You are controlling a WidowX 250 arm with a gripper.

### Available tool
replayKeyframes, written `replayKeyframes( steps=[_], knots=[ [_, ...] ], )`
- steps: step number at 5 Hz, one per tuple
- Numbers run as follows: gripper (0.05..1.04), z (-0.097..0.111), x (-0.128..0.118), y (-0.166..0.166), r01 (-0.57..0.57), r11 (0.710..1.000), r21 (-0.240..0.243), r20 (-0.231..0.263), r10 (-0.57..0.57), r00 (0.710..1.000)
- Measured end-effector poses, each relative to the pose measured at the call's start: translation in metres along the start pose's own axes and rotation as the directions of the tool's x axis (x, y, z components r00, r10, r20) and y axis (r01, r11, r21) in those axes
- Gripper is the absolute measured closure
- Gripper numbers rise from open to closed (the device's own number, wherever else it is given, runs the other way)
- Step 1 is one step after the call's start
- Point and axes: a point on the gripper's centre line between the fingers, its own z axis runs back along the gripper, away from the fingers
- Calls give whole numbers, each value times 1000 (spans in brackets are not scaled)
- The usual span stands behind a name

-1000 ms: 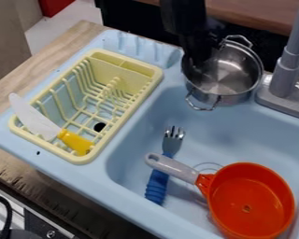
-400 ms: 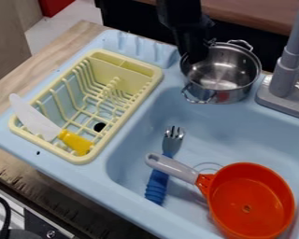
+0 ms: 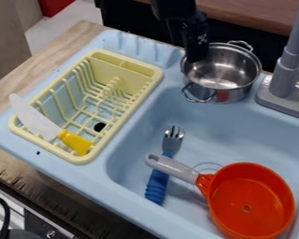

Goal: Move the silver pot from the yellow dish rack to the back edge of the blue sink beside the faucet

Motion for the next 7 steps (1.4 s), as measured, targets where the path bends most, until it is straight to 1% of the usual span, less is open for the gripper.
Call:
replayKeyframes(
  steps=[1,2,3,4,5,6,7],
  knots=[
    [85,17,-1,9,79,997,-13,-4,-80,997],
    [85,32,-3,18,244,969,-45,7,-244,970],
    [85,27,11,30,473,881,13,56,-473,880],
    [85,29,44,58,681,732,-3,45,-680,732],
    [85,29,68,71,798,601,35,34,-799,600],
    [85,39,88,70,877,481,7,60,-875,480],
    [85,40,104,61,967,247,57,77,-967,243]
  ],
)
